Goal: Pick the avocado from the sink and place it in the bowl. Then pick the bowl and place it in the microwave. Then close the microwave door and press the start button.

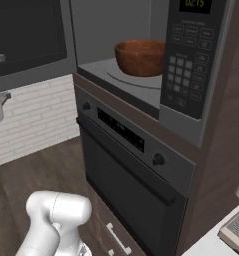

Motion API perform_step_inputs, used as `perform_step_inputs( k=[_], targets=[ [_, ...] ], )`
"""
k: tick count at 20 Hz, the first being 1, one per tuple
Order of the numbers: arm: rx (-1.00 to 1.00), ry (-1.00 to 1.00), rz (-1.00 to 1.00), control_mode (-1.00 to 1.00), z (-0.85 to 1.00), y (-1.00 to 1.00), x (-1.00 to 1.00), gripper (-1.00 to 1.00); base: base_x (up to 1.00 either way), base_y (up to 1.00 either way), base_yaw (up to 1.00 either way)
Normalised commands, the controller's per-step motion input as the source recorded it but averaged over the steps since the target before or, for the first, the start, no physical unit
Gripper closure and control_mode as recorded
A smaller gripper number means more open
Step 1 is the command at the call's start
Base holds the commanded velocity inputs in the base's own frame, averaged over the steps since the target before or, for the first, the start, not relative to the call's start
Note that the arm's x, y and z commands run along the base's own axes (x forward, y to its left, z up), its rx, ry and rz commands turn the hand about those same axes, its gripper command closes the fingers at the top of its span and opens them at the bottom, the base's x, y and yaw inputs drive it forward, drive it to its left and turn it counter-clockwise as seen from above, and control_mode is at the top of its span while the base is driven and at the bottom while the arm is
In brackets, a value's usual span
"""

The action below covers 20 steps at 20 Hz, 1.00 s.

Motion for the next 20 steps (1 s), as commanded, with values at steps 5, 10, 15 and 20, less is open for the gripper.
perform_step_inputs(
  k=[5,10,15,20],
  targets=[
    [-0.08,-0.14,0.08,-1.00,-0.11,1.00,-0.91,-1.00,0.00,0.00,0.00],
    [-0.02,-0.04,-0.11,-1.00,-0.31,1.00,-0.42,-1.00,0.00,0.00,0.00],
    [0.00,0.00,-0.21,-1.00,-0.60,1.00,0.00,-1.00,0.00,0.00,0.00],
    [0.00,-0.13,-0.18,-1.00,-0.72,1.00,0.11,-1.00,0.00,0.00,0.00]
  ],
)
